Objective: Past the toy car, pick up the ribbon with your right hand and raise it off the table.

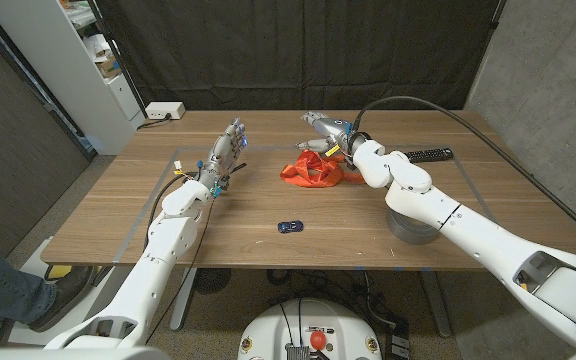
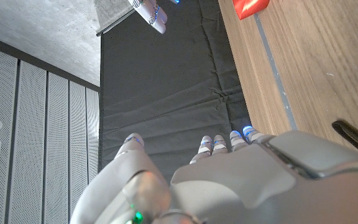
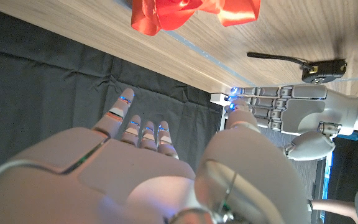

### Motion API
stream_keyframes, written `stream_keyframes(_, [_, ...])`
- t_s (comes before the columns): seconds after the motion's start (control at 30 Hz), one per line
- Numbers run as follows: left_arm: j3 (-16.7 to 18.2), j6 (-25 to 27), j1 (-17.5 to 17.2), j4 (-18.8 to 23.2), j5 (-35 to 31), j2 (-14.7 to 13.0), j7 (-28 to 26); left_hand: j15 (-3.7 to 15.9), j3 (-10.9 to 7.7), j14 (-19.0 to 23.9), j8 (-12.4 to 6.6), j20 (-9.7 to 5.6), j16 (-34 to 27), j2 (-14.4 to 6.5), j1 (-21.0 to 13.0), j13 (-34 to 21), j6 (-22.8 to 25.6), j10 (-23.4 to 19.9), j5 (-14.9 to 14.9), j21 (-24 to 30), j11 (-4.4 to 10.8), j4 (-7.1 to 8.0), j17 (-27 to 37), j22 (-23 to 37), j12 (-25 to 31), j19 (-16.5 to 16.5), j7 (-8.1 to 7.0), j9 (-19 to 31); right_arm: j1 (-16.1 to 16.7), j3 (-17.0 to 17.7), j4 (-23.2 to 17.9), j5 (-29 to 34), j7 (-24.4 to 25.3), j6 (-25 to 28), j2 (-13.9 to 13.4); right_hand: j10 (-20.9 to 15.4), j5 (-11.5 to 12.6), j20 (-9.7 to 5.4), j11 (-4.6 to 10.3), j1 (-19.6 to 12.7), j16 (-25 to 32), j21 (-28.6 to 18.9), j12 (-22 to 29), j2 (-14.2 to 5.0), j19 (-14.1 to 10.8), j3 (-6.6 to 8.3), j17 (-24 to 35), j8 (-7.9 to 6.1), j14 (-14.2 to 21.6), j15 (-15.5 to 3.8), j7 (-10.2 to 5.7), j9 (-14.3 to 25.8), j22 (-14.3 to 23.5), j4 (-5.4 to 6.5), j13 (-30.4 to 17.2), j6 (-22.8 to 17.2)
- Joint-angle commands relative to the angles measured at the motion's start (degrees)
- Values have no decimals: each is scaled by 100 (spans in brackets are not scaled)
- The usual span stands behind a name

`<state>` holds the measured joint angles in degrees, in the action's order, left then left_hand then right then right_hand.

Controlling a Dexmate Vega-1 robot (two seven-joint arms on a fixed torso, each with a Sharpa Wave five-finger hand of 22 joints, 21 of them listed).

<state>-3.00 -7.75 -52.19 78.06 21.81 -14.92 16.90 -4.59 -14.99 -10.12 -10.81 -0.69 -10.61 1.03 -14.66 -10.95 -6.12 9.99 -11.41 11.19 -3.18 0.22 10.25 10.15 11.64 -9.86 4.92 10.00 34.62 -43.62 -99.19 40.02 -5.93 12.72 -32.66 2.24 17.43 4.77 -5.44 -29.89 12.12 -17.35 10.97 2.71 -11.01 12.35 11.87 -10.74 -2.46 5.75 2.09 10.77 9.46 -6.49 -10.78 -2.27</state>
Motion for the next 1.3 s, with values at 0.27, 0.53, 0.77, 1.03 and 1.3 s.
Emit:
stream_keyframes(0.27, [-14,87,-36,100,-22,-17,-31,-40,5,-27,-9,67,-18,-82,1,-10,11,52,-2,-6,-34,-31,20,15,17,-294,21,27,-89,-209,-11,192,-315,239,0,252,250,740,73,-147,-55,285,-7,158,-23,-36,12,-59,-181,250,-618,37,25,-99,-36,51])
stream_keyframes(0.53, [-16,122,-87,164,-35,-18,-76,-53,6,-18,-7,65,-22,-90,2,-10,11,45,-1,-5,-36,-35,21,15,21,-297,22,27,-73,-211,48,176,-237,114,-12,233,413,771,157,-126,-54,724,38,240,709,-137,17,-89,-365,288,-795,29,27,-66,-30,-137])
stream_keyframes(0.77, [-13,128,-128,196,-27,-14,-95,-76,6,-27,-9,87,-19,-101,2,-11,18,44,0,-12,-39,-40,21,16,22,-323,33,28,-123,-266,99,185,-378,81,-3,63,506,770,183,-120,30,788,92,266,1203,-187,17,-120,-188,196,-814,26,35,-52,-30,-294])
stream_keyframes(1.03, [-17,127,-161,217,-23,-10,-107,-92,7,-16,-14,104,-24,-110,3,-11,37,28,1,-12,-39,-45,22,16,29,-333,34,28,-162,-332,111,298,-445,87,3,193,568,775,164,-121,-30,760,34,320,1368,-234,15,-65,-355,317,-766,25,41,-56,-31,-187])
stream_keyframes(1.3, [-22,106,-190,242,-26,-1,-132,-87,7,6,-17,106,-32,-117,4,-11,48,21,2,-10,-42,-50,22,17,32,-334,35,28,-185,-349,150,327,-508,62,20,158,685,763,175,-144,-4,806,52,370,1973,-299,23,-82,-361,256,-756,26,38,-58,-33,-248])
